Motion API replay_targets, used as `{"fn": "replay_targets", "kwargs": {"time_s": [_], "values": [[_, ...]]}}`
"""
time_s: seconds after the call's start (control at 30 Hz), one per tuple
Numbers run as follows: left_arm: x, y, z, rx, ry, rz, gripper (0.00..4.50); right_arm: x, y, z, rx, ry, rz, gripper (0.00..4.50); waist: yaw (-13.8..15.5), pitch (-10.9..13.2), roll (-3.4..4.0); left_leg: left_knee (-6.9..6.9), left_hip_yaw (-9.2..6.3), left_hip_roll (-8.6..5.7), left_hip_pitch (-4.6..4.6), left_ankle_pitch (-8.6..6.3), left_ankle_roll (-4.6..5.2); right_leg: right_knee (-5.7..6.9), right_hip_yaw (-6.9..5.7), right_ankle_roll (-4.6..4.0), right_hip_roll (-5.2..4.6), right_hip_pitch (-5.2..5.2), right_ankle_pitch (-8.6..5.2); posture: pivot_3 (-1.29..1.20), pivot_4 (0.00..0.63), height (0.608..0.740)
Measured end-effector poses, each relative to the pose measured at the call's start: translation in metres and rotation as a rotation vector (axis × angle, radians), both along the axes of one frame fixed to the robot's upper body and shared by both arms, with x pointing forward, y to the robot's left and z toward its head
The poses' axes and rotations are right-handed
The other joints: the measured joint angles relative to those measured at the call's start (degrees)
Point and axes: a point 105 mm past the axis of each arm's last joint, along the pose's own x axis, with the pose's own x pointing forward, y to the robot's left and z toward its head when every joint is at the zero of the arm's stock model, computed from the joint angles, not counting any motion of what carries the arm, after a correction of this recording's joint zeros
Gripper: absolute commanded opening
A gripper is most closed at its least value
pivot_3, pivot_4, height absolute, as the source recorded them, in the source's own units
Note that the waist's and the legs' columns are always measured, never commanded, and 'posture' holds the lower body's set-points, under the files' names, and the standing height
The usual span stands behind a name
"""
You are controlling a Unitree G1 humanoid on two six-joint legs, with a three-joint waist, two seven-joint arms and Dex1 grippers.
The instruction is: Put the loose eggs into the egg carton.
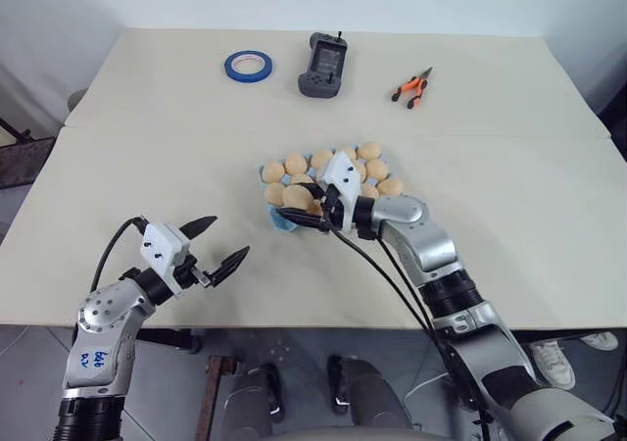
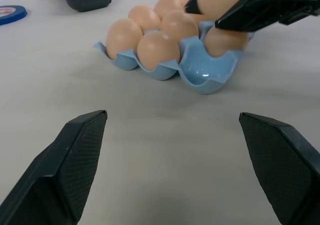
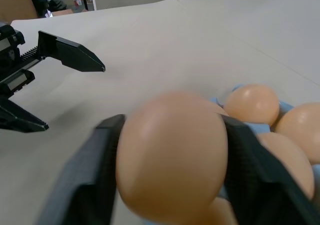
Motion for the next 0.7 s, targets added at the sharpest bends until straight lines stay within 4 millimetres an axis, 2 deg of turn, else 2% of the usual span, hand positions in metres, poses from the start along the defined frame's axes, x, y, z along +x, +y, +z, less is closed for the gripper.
{"fn": "replay_targets", "kwargs": {"time_s": [0.07,0.2,0.3,0.4,0.53,0.7], "values": [[0.000,0.000,0.000,0.000,0.001,0.001,4.50,-0.001,0.001,0.000,-0.001,0.003,0.008,4.40,-0.1,0.0,0.00,0.00,0.01,0.00,0.00,0.00,0.00,0.01,0.01,0.00,0.00,0.00,0.00,0.00,0.150,0.740],[-0.001,0.000,-0.001,0.000,0.004,0.002,4.50,-0.002,-0.001,0.002,0.001,0.010,0.010,4.46,-0.1,0.0,0.00,0.00,0.02,0.00,0.00,0.00,0.00,0.01,0.01,0.01,0.00,0.00,0.01,0.00,0.150,0.740],[-0.001,0.000,-0.001,0.002,0.006,-0.001,4.50,-0.003,-0.016,0.014,0.009,-0.035,0.005,4.46,0.0,0.0,0.00,0.00,0.02,-0.01,-0.01,0.00,0.00,-0.01,0.01,0.01,-0.01,0.00,0.01,0.00,0.150,0.740],[-0.002,0.000,-0.001,0.013,0.009,-0.008,4.50,-0.009,-0.048,0.019,0.024,-0.085,-0.013,4.46,0.5,0.0,-0.04,-0.03,0.00,-0.02,-0.02,-0.01,0.02,-0.10,-0.03,0.01,-0.01,0.04,0.00,0.00,0.150,0.740],[-0.006,0.003,0.002,0.066,0.011,-0.035,4.50,-0.022,-0.109,-0.007,-0.026,-0.070,-0.069,4.46,0.9,0.0,-0.04,-0.04,0.01,-0.04,-0.02,-0.03,0.05,-0.18,-0.01,0.01,-0.01,0.06,0.00,0.00,0.150,0.740],[-0.014,0.007,0.000,0.131,0.042,-0.073,4.50,-0.037,-0.160,-0.019,-0.086,-0.073,-0.126,4.46,0.0,0.0,-0.04,0.02,0.04,0.01,0.11,-0.02,0.05,-0.14,0.09,-0.26,0.11,0.13,-0.16,0.00,0.150,0.740]]}}
